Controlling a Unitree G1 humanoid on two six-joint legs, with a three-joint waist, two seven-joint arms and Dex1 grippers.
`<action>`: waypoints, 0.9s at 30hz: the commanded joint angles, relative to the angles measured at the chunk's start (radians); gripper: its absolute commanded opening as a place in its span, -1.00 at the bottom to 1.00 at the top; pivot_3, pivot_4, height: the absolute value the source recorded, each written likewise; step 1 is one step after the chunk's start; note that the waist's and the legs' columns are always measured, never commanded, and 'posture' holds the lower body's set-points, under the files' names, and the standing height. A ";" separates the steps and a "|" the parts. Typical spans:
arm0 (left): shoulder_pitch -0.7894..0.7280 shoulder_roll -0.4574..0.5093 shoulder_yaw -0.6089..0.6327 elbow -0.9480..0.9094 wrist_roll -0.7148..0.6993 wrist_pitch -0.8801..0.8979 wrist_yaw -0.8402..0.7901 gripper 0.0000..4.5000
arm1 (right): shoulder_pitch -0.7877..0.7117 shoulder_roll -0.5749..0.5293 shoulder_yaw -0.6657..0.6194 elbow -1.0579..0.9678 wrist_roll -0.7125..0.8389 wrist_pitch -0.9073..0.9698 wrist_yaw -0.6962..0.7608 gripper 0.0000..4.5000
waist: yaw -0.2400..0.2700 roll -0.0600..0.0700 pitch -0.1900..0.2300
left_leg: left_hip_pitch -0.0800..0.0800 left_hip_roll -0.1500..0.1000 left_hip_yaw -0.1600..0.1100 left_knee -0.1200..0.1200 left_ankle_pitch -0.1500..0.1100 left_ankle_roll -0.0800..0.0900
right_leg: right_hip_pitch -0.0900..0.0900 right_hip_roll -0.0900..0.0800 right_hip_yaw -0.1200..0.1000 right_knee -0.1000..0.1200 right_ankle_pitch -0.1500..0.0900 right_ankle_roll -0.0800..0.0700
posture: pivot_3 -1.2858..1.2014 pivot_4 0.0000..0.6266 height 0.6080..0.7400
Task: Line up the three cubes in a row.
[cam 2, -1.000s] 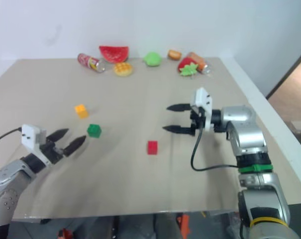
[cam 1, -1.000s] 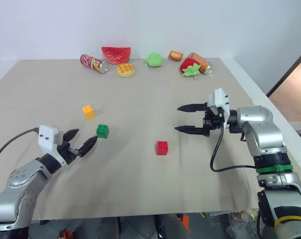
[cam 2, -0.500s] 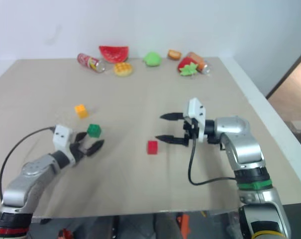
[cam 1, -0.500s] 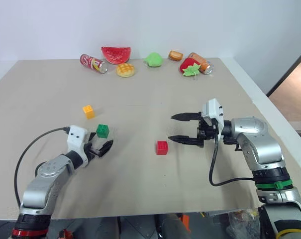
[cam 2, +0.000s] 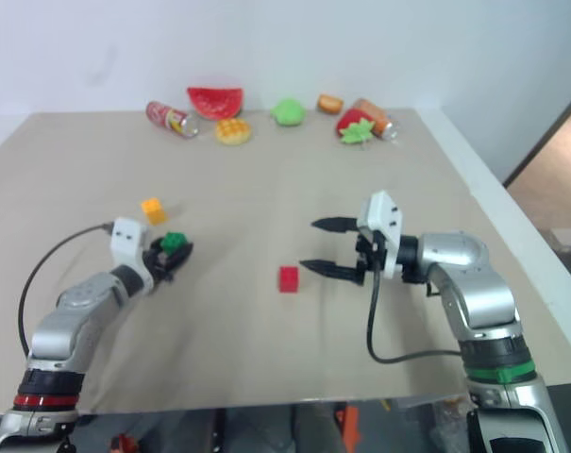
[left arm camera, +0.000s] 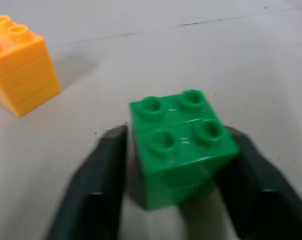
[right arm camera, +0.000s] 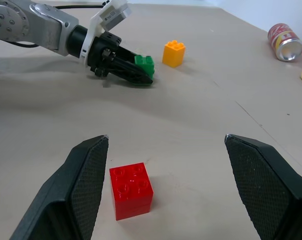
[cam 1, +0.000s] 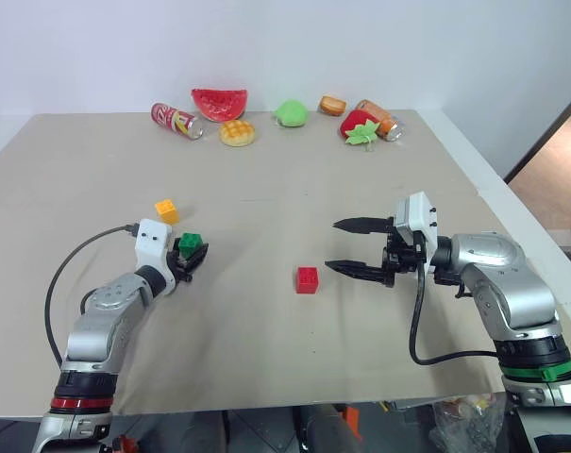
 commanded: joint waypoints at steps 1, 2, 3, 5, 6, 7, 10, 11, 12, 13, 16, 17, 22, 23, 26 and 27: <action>-0.008 0.003 0.015 -0.021 -0.001 -0.016 -0.016 -0.39 | -0.003 -0.011 -0.025 -0.039 0.017 -0.008 -0.010 0.72 | 0.000 0.000 0.000 | 0.000 0.000 0.000 0.000 0.000 0.000 | 0.000 0.000 0.000 0.000 0.000 0.000 | 0.03 -0.52 1.00; -0.007 0.004 0.015 -0.030 -0.006 -0.014 -0.023 -0.39 | -0.004 -0.010 -0.023 -0.037 0.016 -0.009 -0.010 0.72 | 0.000 0.000 0.000 | 0.000 0.000 0.000 0.000 0.000 0.000 | 0.000 0.000 0.000 0.000 0.000 0.000 | 0.03 -0.52 1.00; -0.008 0.007 0.015 -0.036 -0.010 -0.013 -0.031 -0.39 | -0.005 -0.009 -0.020 -0.034 0.014 -0.010 -0.010 0.72 | 0.000 0.000 0.000 | 0.000 0.000 0.000 0.000 0.000 0.000 | 0.000 0.000 0.000 0.000 0.000 0.000 | 0.03 -0.52 1.00; -0.010 0.016 0.020 -0.042 -0.009 -0.021 -0.046 -0.39 | -0.009 -0.007 -0.015 -0.029 0.011 -0.014 -0.008 0.72 | 0.000 0.000 0.000 | 0.000 0.000 0.000 0.000 0.000 0.000 | 0.000 0.000 0.000 0.000 0.000 0.000 | 0.03 -0.52 1.00; -0.016 0.043 0.021 -0.040 -0.013 -0.044 -0.096 -0.39 | -0.015 -0.004 -0.012 -0.025 0.011 -0.014 -0.007 0.72 | 0.000 0.000 0.000 | 0.000 0.000 0.000 0.000 0.000 0.000 | 0.000 0.000 0.000 0.000 0.000 0.000 | 0.03 -0.52 1.00; -0.021 0.062 0.021 -0.038 -0.016 -0.061 -0.134 -0.39 | -0.020 -0.003 -0.010 -0.021 0.012 -0.015 -0.006 0.72 | 0.000 0.000 0.000 | 0.000 0.000 0.000 0.000 0.000 0.000 | 0.000 0.000 0.000 0.000 0.000 0.000 | 0.03 -0.52 1.00; -0.036 0.134 -0.006 -0.021 -0.019 -0.117 -0.288 -0.39 | -0.027 -0.001 -0.006 -0.012 0.006 -0.023 -0.004 0.72 | -0.001 0.000 0.000 | 0.000 0.000 0.000 0.000 0.000 0.000 | -0.001 0.000 0.000 0.000 0.000 0.000 | 0.03 -0.52 1.00; -0.042 0.163 -0.026 -0.011 -0.013 -0.155 -0.358 -0.39 | -0.026 -0.001 -0.006 -0.013 0.006 -0.023 -0.005 0.72 | 0.000 0.000 0.000 | 0.000 0.000 0.000 0.000 0.000 0.000 | -0.001 0.000 0.000 0.000 0.000 0.000 | 0.03 -0.52 1.00; -0.049 0.186 -0.046 0.002 -0.002 -0.194 -0.415 -0.39 | -0.024 -0.002 -0.006 -0.014 0.006 -0.024 -0.005 0.72 | 0.000 0.000 0.000 | 0.000 0.000 0.000 0.000 0.000 0.000 | -0.001 0.000 0.000 0.000 0.000 0.000 | 0.03 -0.52 1.00; -0.061 0.206 -0.072 0.023 0.013 -0.233 -0.472 -0.39 | -0.022 -0.002 -0.007 -0.016 0.005 -0.025 -0.007 0.72 | 0.000 0.000 0.000 | 0.000 0.000 0.000 0.000 0.000 0.000 | -0.001 0.000 0.000 0.000 0.000 0.000 | 0.03 -0.52 1.00; -0.110 0.231 -0.157 0.110 0.063 -0.366 -0.626 -0.39 | -0.010 -0.007 -0.015 -0.031 0.009 -0.020 -0.015 0.72 | 0.002 0.000 0.000 | -0.001 0.000 0.001 0.000 0.000 0.000 | 0.000 -0.001 0.000 -0.002 0.000 0.000 | 0.03 -0.52 1.00; -0.127 0.230 -0.180 0.139 0.075 -0.402 -0.665 -0.39 | -0.005 -0.008 -0.018 -0.038 0.012 -0.017 -0.018 0.72 | 0.002 0.000 0.000 | -0.001 -0.001 0.001 0.000 0.000 0.000 | 0.000 -0.001 0.000 -0.002 0.000 0.000 | 0.03 -0.52 1.00; -0.246 0.166 -0.273 0.343 0.134 -0.582 -0.801 -0.39 | 0.027 -0.025 -0.042 -0.087 0.024 0.001 -0.044 0.72 | 0.002 0.000 0.000 | -0.003 0.000 0.001 0.000 0.000 0.000 | -0.002 -0.001 0.000 -0.002 0.000 0.000 | 0.03 -0.52 1.00; -0.269 0.149 -0.283 0.382 0.141 -0.608 -0.815 -0.39 | 0.034 -0.029 -0.047 -0.097 0.029 0.005 -0.048 0.72 | 0.002 0.000 0.000 | -0.003 0.000 0.001 0.000 0.000 0.000 | -0.002 -0.001 0.000 -0.002 0.000 0.000 | 0.03 -0.52 1.00; -0.350 0.078 -0.307 0.508 0.167 -0.677 -0.842 -0.39 | 0.065 -0.044 -0.074 -0.141 0.048 0.029 -0.066 0.72 | 0.002 0.000 0.000 | -0.004 0.000 0.000 0.000 0.000 0.000 | -0.002 -0.001 0.000 -0.002 0.000 0.000 | 0.03 -0.52 1.00; -0.369 0.059 -0.309 0.540 0.171 -0.694 -0.851 -0.39 | 0.074 -0.048 -0.081 -0.153 0.053 0.035 -0.072 0.72 | 0.002 0.000 0.000 | -0.004 0.000 0.000 0.000 0.000 0.000 | -0.002 -0.001 0.000 -0.002 0.000 0.000 | 0.03 -0.52 1.00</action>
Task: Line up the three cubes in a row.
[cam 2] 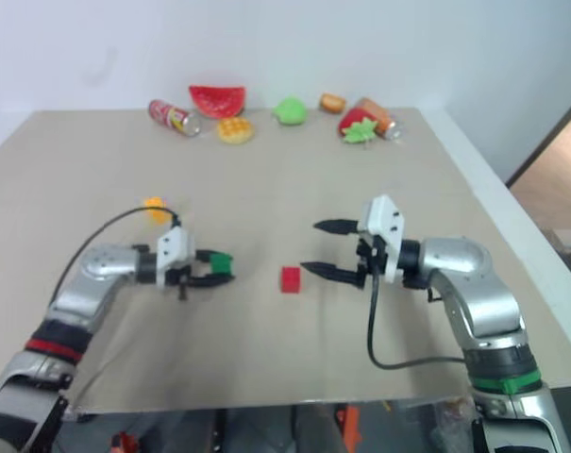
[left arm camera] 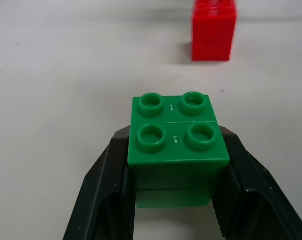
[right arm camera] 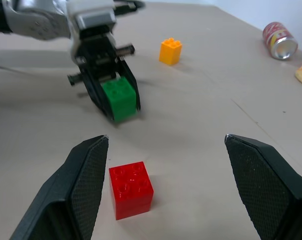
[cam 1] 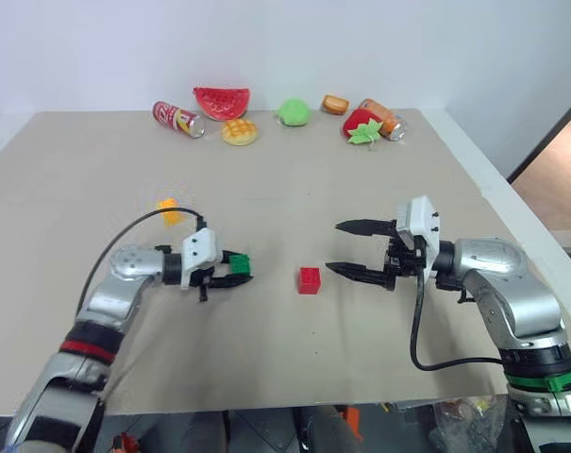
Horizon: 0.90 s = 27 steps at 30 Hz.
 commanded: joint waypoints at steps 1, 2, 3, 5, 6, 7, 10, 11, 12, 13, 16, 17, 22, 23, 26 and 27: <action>-0.073 -0.053 -0.007 0.104 0.011 -0.082 -0.035 -0.39 | 0.024 -0.027 -0.061 -0.080 0.040 0.024 -0.028 0.72 | 0.000 0.000 0.000 | 0.000 0.000 0.000 0.000 0.000 0.000 | 0.000 0.000 0.000 0.000 0.000 0.000 | 0.03 -0.52 1.00; -0.089 -0.073 -0.004 0.126 0.005 -0.087 -0.045 -0.39 | 0.037 -0.033 -0.072 -0.095 0.050 0.035 -0.034 0.72 | -0.001 0.000 0.000 | 0.000 0.000 0.000 0.000 0.000 0.000 | 0.000 0.000 0.000 0.000 0.000 0.001 | 0.03 -0.52 1.00; -0.100 -0.087 -0.001 0.141 -0.003 -0.086 -0.059 -0.39 | 0.050 -0.038 -0.082 -0.108 0.060 0.044 -0.040 0.72 | -0.001 0.000 0.000 | 0.000 0.000 0.000 0.000 0.000 0.000 | 0.000 0.000 0.000 0.000 0.000 0.001 | 0.03 -0.52 1.00; -0.110 -0.101 0.002 0.160 -0.013 -0.087 -0.092 -0.39 | 0.079 -0.046 -0.114 -0.135 0.093 0.070 -0.050 0.72 | -0.002 0.000 0.000 | 0.000 0.000 0.000 0.000 0.000 0.000 | 0.000 0.000 0.000 0.000 0.000 0.001 | 0.03 -0.52 1.00; -0.112 -0.102 0.003 0.166 -0.013 -0.089 -0.105 -0.39 | 0.091 -0.049 -0.128 -0.144 0.109 0.082 -0.052 0.72 | -0.003 0.000 0.000 | 0.000 0.000 -0.001 0.000 0.000 0.000 | 0.000 0.000 0.000 0.000 0.000 0.001 | 0.03 -0.52 1.00; -0.109 -0.100 0.002 0.169 -0.014 -0.086 -0.122 -0.39 | 0.110 -0.055 -0.142 -0.150 0.118 0.089 -0.051 0.72 | -0.003 0.000 0.000 | 0.000 0.000 -0.001 0.000 0.000 0.000 | 0.000 0.000 0.000 0.000 0.000 0.001 | 0.03 -0.52 1.00; -0.087 -0.075 0.001 0.165 -0.022 -0.075 -0.184 -0.39 | 0.167 -0.079 -0.167 -0.152 0.128 0.092 -0.038 0.72 | -0.002 0.000 0.000 | 0.000 0.000 -0.001 0.000 0.000 0.000 | 0.000 0.000 0.000 0.000 0.000 0.001 | 0.03 -0.52 1.00; -0.079 -0.064 0.001 0.168 -0.020 -0.080 -0.202 -0.39 | 0.173 -0.084 -0.169 -0.151 0.129 0.092 -0.038 0.72 | -0.003 0.000 0.000 | 0.000 0.000 -0.001 0.000 0.000 0.000 | 0.000 0.000 0.000 0.000 0.000 0.001 | 0.03 -0.52 1.00; -0.074 -0.057 0.002 0.172 -0.017 -0.085 -0.213 -0.39 | 0.174 -0.088 -0.168 -0.150 0.131 0.092 -0.039 0.72 | -0.004 0.000 0.000 | 0.000 0.000 -0.001 0.000 0.000 0.000 | 0.000 0.000 0.001 0.000 0.000 0.001 | 0.03 -0.52 1.00; -0.072 -0.053 0.003 0.176 -0.015 -0.089 -0.220 -0.39 | 0.174 -0.090 -0.168 -0.150 0.132 0.092 -0.041 0.72 | -0.004 0.000 0.000 | 0.000 0.000 -0.001 0.001 0.000 0.000 | 0.000 0.000 0.001 0.001 0.000 0.001 | 0.03 -0.52 1.00; -0.076 -0.048 0.004 0.199 -0.008 -0.091 -0.229 -0.39 | 0.155 -0.086 -0.156 -0.140 0.134 0.093 -0.049 0.72 | -0.003 0.000 0.000 | 0.001 0.000 -0.001 0.001 0.001 0.002 | 0.001 0.000 0.000 0.001 0.001 0.001 | 0.03 -0.52 1.00; -0.081 -0.051 0.007 0.211 -0.006 -0.093 -0.226 -0.39 | 0.147 -0.082 -0.149 -0.138 0.132 0.092 -0.053 0.72 | -0.003 0.000 0.000 | 0.001 0.000 -0.001 0.001 0.001 0.002 | 0.001 0.000 0.000 0.001 0.001 0.001 | 0.03 -0.52 1.00; -0.099 -0.080 0.018 0.249 -0.006 -0.095 -0.206 -0.39 | 0.136 -0.078 -0.128 -0.138 0.129 0.087 -0.055 0.72 | -0.002 0.000 0.000 | 0.002 0.000 -0.001 0.002 0.001 0.002 | 0.002 0.000 0.000 0.001 0.002 0.001 | 0.03 -0.52 1.00; -0.102 -0.090 0.018 0.253 -0.005 -0.097 -0.203 -0.39 | 0.134 -0.078 -0.125 -0.136 0.127 0.086 -0.055 0.72 | -0.002 0.000 0.000 | 0.002 0.000 -0.001 0.002 0.001 0.002 | 0.002 0.000 0.000 0.001 0.002 0.001 | 0.03 -0.52 1.00; -0.116 -0.123 0.018 0.277 -0.001 -0.100 -0.192 -0.39 | 0.123 -0.078 -0.117 -0.131 0.125 0.088 -0.055 0.72 | 0.001 0.000 0.000 | 0.002 0.000 -0.001 0.003 0.001 0.002 | 0.003 0.000 0.000 0.001 0.002 0.001 | 0.03 -0.52 1.00; -0.121 -0.131 0.019 0.286 0.002 -0.105 -0.189 -0.39 | 0.122 -0.080 -0.115 -0.132 0.123 0.088 -0.056 0.72 | 0.001 0.000 0.000 | 0.001 -0.001 -0.001 0.003 0.001 0.002 | 0.003 0.000 0.000 0.001 0.002 0.001 | 0.03 -0.52 1.00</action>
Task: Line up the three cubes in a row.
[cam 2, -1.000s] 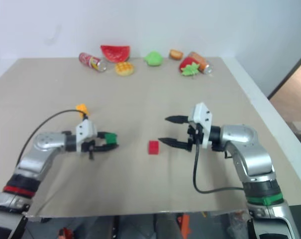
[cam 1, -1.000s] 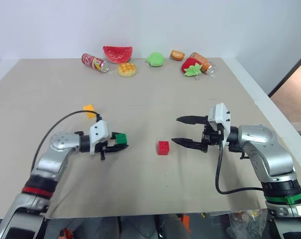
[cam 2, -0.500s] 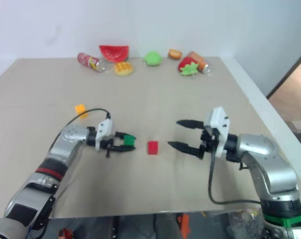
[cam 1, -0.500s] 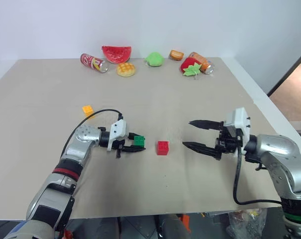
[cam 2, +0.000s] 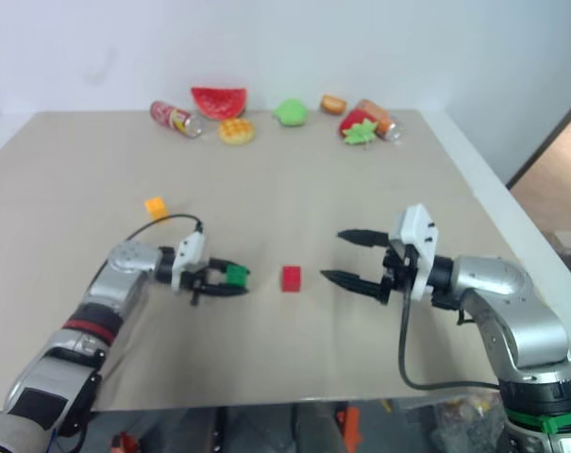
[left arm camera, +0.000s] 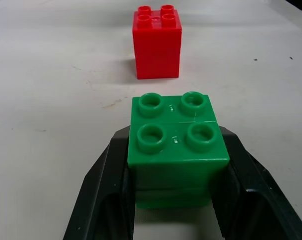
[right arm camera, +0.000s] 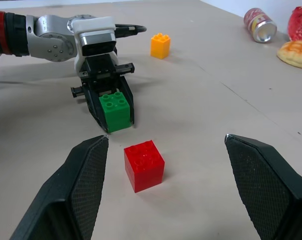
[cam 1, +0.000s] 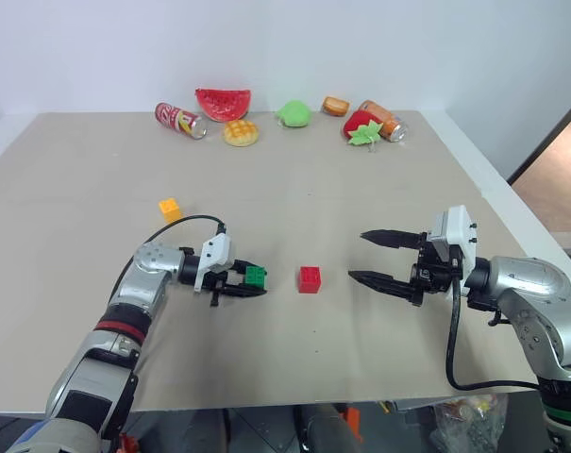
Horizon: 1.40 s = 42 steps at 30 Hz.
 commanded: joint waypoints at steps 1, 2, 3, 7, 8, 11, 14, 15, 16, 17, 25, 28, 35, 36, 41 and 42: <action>-0.027 -0.028 0.006 0.026 0.012 -0.024 0.018 -0.39 | -0.024 -0.005 -0.001 -0.014 0.006 -0.009 -0.001 0.72 | 0.001 0.000 0.000 | 0.000 0.000 0.000 0.001 0.000 0.000 | 0.000 0.000 0.000 0.000 0.000 0.000 | 0.03 -0.52 1.00; -0.031 -0.033 0.007 0.032 0.014 -0.025 0.020 -0.39 | -0.022 -0.007 -0.001 -0.017 0.007 -0.007 -0.001 0.72 | 0.001 0.000 0.000 | -0.001 0.000 0.000 0.001 0.000 0.000 | 0.000 0.000 0.000 0.000 0.000 0.000 | 0.03 -0.52 1.00; -0.036 -0.037 0.010 0.037 0.013 -0.022 0.019 -0.39 | -0.021 -0.008 0.000 -0.019 0.008 -0.007 -0.001 0.72 | 0.000 0.000 0.000 | -0.001 0.000 0.000 0.002 0.000 0.000 | 0.000 0.000 0.000 0.000 0.000 0.000 | 0.03 -0.52 1.00; -0.047 -0.042 0.015 0.054 0.014 -0.018 0.020 -0.39 | -0.011 -0.015 -0.004 -0.022 0.008 -0.007 0.000 0.72 | 0.000 0.000 0.000 | -0.002 0.000 -0.001 0.002 0.000 0.000 | 0.000 0.000 0.000 0.000 0.000 0.000 | 0.03 -0.52 1.00; -0.047 -0.041 0.012 0.055 0.015 -0.016 0.014 -0.39 | -0.009 -0.016 -0.006 -0.023 0.009 -0.007 0.000 0.72 | -0.001 0.000 0.000 | -0.002 0.000 -0.001 0.002 0.000 0.000 | 0.000 0.000 0.000 0.000 0.000 0.000 | 0.03 -0.52 1.00; -0.050 -0.035 0.008 0.059 0.009 0.030 -0.014 0.15 | -0.008 -0.017 -0.010 -0.021 0.009 -0.007 -0.001 0.72 | -0.001 0.000 0.000 | -0.002 0.000 -0.001 0.002 0.000 0.000 | -0.001 0.000 0.000 0.000 0.000 0.001 | 0.03 -0.52 1.00; -0.048 -0.034 0.014 0.049 0.003 0.052 -0.019 0.60 | -0.013 -0.015 -0.006 -0.015 0.006 -0.009 -0.003 0.72 | -0.001 0.000 0.000 | -0.002 0.000 -0.001 0.002 0.000 0.000 | -0.001 0.000 0.000 0.000 0.000 0.001 | 0.03 -0.52 1.00; -0.046 -0.034 0.017 0.043 0.002 0.055 -0.016 0.75 | -0.014 -0.014 -0.004 -0.014 0.005 -0.009 -0.004 0.72 | -0.001 0.000 0.000 | -0.002 0.000 -0.001 0.002 0.000 0.000 | -0.001 0.000 0.000 0.000 0.000 0.001 | 0.03 -0.52 1.00; -0.044 -0.033 0.020 0.035 0.001 0.058 -0.013 0.92 | -0.015 -0.013 -0.002 -0.014 0.004 -0.010 -0.005 0.72 | -0.001 0.000 0.000 | -0.002 0.000 -0.001 0.002 0.000 0.000 | -0.001 0.000 0.000 0.000 0.000 0.001 | 0.03 -0.52 1.00; -0.038 -0.031 0.033 0.021 -0.001 0.046 0.009 0.99 | -0.016 -0.012 0.000 -0.014 0.005 -0.010 -0.005 0.72 | -0.001 0.000 0.000 | -0.002 0.000 -0.001 0.002 0.000 0.000 | -0.001 0.000 0.000 0.000 0.000 0.001 | 0.03 -0.52 1.00; 0.094 0.113 0.134 -0.198 -0.057 0.079 0.051 0.99 | -0.032 -0.010 0.002 -0.019 0.019 -0.004 0.001 0.72 | -0.007 0.000 0.000 | -0.001 0.000 -0.001 0.000 0.000 0.000 | -0.002 0.001 0.000 0.001 0.000 0.001 | 0.03 -0.52 1.00; 0.164 0.180 0.176 -0.281 -0.088 0.127 0.064 0.99 | -0.041 -0.009 0.002 -0.019 0.022 -0.002 0.001 0.72 | -0.004 0.000 0.000 | -0.001 0.000 -0.001 -0.001 0.000 0.000 | -0.002 0.001 0.000 0.001 0.000 0.000 | 0.03 -0.52 1.00; 0.340 0.288 0.312 -0.590 -0.242 0.398 0.174 0.99 | -0.059 -0.001 0.012 -0.009 0.022 -0.011 0.002 0.72 | 0.000 0.000 0.000 | -0.002 0.000 0.000 0.000 0.000 0.000 | -0.002 -0.001 0.000 0.000 0.000 0.000 | 0.03 -0.52 1.00; 0.345 0.286 0.346 -0.599 -0.253 0.433 0.231 0.99 | -0.061 0.004 0.017 -0.007 0.019 -0.015 0.001 0.72 | 0.000 0.000 0.000 | -0.002 0.000 0.000 0.000 0.000 0.000 | -0.002 -0.001 0.000 0.000 0.000 0.000 | 0.03 -0.52 1.00; 0.352 0.256 0.449 -0.570 -0.208 0.575 0.556 0.99 | -0.114 0.052 0.076 0.024 -0.046 -0.049 -0.043 0.72 | -0.006 0.000 0.000 | 0.000 0.000 0.000 0.001 0.000 0.000 | -0.001 -0.001 0.000 0.001 0.001 0.000 | 0.03 -0.52 1.00; 0.363 0.243 0.453 -0.568 -0.167 0.572 0.635 0.99 | -0.130 0.067 0.095 0.033 -0.062 -0.056 -0.051 0.72 | -0.009 0.000 0.000 | 0.001 0.000 0.000 0.001 0.000 0.000 | 0.000 0.000 0.000 0.001 0.001 0.000 | 0.03 -0.52 1.00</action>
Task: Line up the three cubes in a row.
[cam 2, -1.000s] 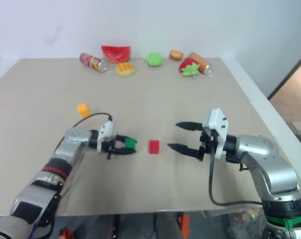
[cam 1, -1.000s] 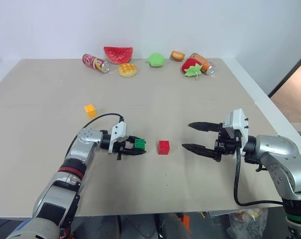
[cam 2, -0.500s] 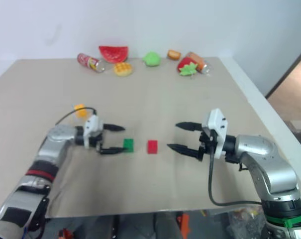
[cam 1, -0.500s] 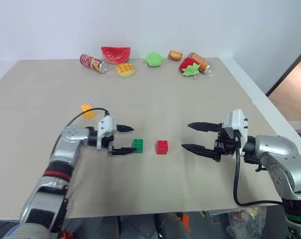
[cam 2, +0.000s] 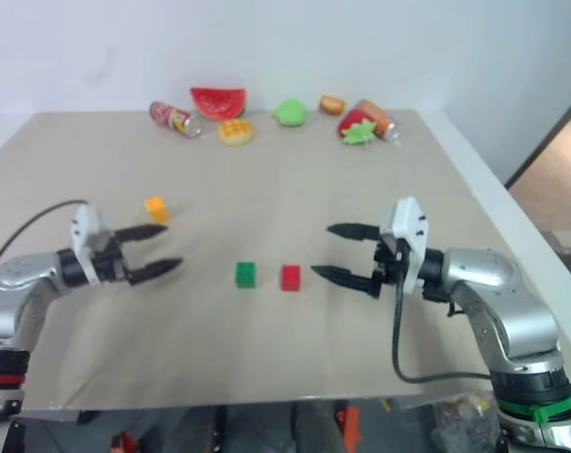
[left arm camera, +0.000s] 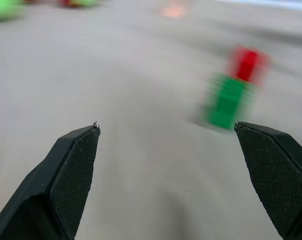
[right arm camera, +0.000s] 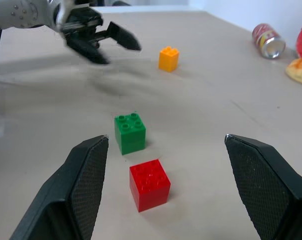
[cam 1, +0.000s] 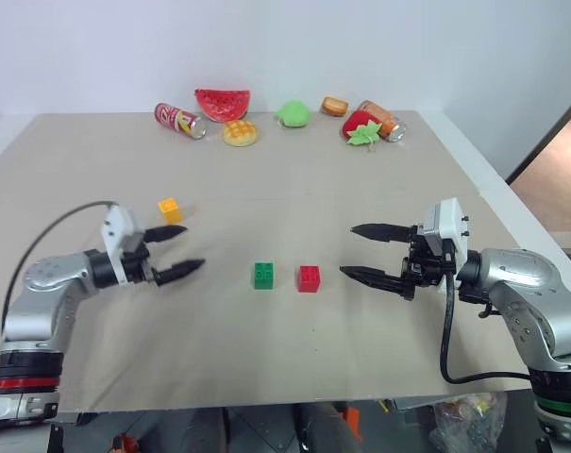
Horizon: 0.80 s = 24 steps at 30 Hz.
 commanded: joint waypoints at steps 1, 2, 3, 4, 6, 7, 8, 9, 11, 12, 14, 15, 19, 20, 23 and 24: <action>0.023 -0.030 0.038 -0.004 0.086 0.047 0.244 0.99 | -0.062 0.042 0.052 0.017 -0.049 -0.036 -0.035 0.72 | -0.003 0.000 0.000 | 0.001 0.000 0.000 0.000 0.000 0.000 | 0.001 0.000 0.000 0.000 0.000 0.000 | 0.03 -0.52 1.00; 0.026 -0.037 0.034 -0.014 0.086 0.090 0.277 0.99 | -0.067 0.047 0.060 0.014 -0.048 -0.037 -0.029 0.72 | -0.002 0.000 0.000 | 0.001 0.000 0.000 0.000 0.000 0.000 | 0.001 0.000 0.000 0.000 0.000 0.000 | 0.03 -0.52 1.00; 0.026 -0.044 0.032 -0.024 0.081 0.129 0.305 0.99 | -0.070 0.051 0.065 0.011 -0.049 -0.041 -0.023 0.72 | 0.000 0.000 0.000 | 0.001 0.000 0.000 -0.001 0.000 0.000 | 0.001 0.000 0.000 0.000 0.000 0.000 | 0.03 -0.52 1.00; 0.029 -0.056 0.024 -0.035 0.096 0.136 0.337 0.99 | -0.075 0.054 0.071 0.011 -0.052 -0.046 -0.020 0.72 | 0.002 0.000 0.000 | 0.001 0.000 0.000 -0.002 0.000 0.000 | 0.000 0.000 0.000 0.000 0.000 0.000 | 0.03 -0.52 1.00; 0.044 -0.068 -0.014 -0.063 0.123 0.151 0.367 0.99 | -0.090 0.060 0.076 0.018 -0.047 -0.049 -0.015 0.72 | 0.006 0.000 0.000 | -0.003 0.000 0.000 -0.002 0.000 0.000 | -0.002 0.000 0.000 0.000 0.000 0.001 | 0.03 -0.52 1.00; 0.054 -0.074 -0.037 -0.074 0.145 0.134 0.375 0.99 | -0.098 0.063 0.077 0.025 -0.047 -0.049 -0.014 0.72 | 0.007 0.000 0.000 | -0.004 0.000 0.000 -0.002 0.000 0.000 | -0.002 0.000 0.000 0.000 0.000 0.001 | 0.03 -0.52 1.00; 0.059 -0.081 -0.053 -0.084 0.155 0.137 0.383 0.99 | -0.103 0.064 0.079 0.030 -0.048 -0.050 -0.013 0.72 | 0.007 0.000 0.000 | -0.004 0.000 0.000 -0.002 0.000 0.000 | -0.002 0.000 0.000 -0.001 -0.001 0.001 | 0.03 -0.52 1.00; 0.054 -0.089 -0.071 -0.086 0.170 0.153 0.402 0.99 | -0.106 0.064 0.081 0.033 -0.050 -0.054 -0.009 0.72 | 0.007 0.000 0.000 | -0.004 0.000 0.000 -0.002 0.000 0.000 | -0.002 0.000 0.000 -0.001 -0.001 0.001 | 0.03 -0.52 1.00; 0.034 -0.104 -0.094 -0.073 0.199 0.183 0.448 0.99 | -0.113 0.066 0.085 0.034 -0.051 -0.056 -0.006 0.72 | 0.010 -0.001 0.000 | -0.004 0.000 0.000 -0.001 0.000 0.000 | -0.002 0.000 0.000 -0.001 -0.001 0.001 | 0.03 -0.52 1.00; 0.017 -0.116 -0.102 -0.061 0.209 0.200 0.472 0.99 | -0.116 0.068 0.088 0.029 -0.050 -0.054 -0.006 0.72 | 0.011 0.000 -0.001 | -0.003 0.000 0.000 -0.001 0.000 0.000 | -0.002 0.000 0.000 -0.001 -0.001 0.001 | 0.03 -0.52 1.00; -0.028 -0.141 -0.106 -0.028 0.229 0.235 0.527 0.99 | -0.123 0.073 0.093 0.016 -0.045 -0.050 -0.002 0.72 | 0.014 -0.001 -0.001 | -0.002 0.000 0.000 -0.001 0.000 0.000 | 0.000 0.000 -0.001 -0.001 0.000 0.001 | 0.03 -0.52 1.00; -0.053 -0.153 -0.107 -0.008 0.243 0.249 0.557 0.99 | -0.127 0.075 0.096 0.010 -0.043 -0.048 -0.002 0.72 | 0.015 -0.001 -0.001 | -0.001 0.000 0.000 -0.001 0.001 0.001 | 0.001 0.000 -0.001 -0.001 0.000 0.000 | 0.03 -0.52 1.00; -0.169 -0.195 -0.085 0.097 0.283 0.307 0.685 0.99 | -0.151 0.078 0.106 0.024 -0.058 -0.057 -0.001 0.72 | 0.016 -0.001 -0.001 | 0.003 -0.002 -0.001 0.000 0.001 0.001 | 0.007 0.000 -0.001 -0.001 0.001 0.000 | 0.03 -0.52 1.00; -0.194 -0.206 -0.080 0.111 0.282 0.320 0.701 0.99 | -0.155 0.077 0.106 0.026 -0.058 -0.057 0.000 0.72 | 0.014 -0.001 -0.001 | 0.003 -0.002 -0.002 0.001 0.001 0.001 | 0.008 0.000 -0.001 -0.001 0.001 0.000 | 0.03 -0.52 1.00; -0.234 -0.234 -0.073 0.124 0.266 0.351 0.725 0.99 | -0.158 0.075 0.101 0.023 -0.054 -0.056 0.000 0.72 | 0.004 -0.001 -0.001 | 0.004 -0.002 -0.002 0.002 0.001 0.000 | 0.008 0.000 -0.001 -0.002 0.001 0.000 | 0.03 -0.52 1.00; -0.244 -0.242 -0.073 0.128 0.265 0.362 0.734 0.99 | -0.155 0.075 0.099 0.019 -0.051 -0.056 0.000 0.72 | 0.003 -0.001 -0.001 | 0.004 -0.002 -0.002 0.002 0.002 0.000 | 0.009 -0.001 0.000 -0.002 0.001 0.000 | 0.03 -0.52 1.00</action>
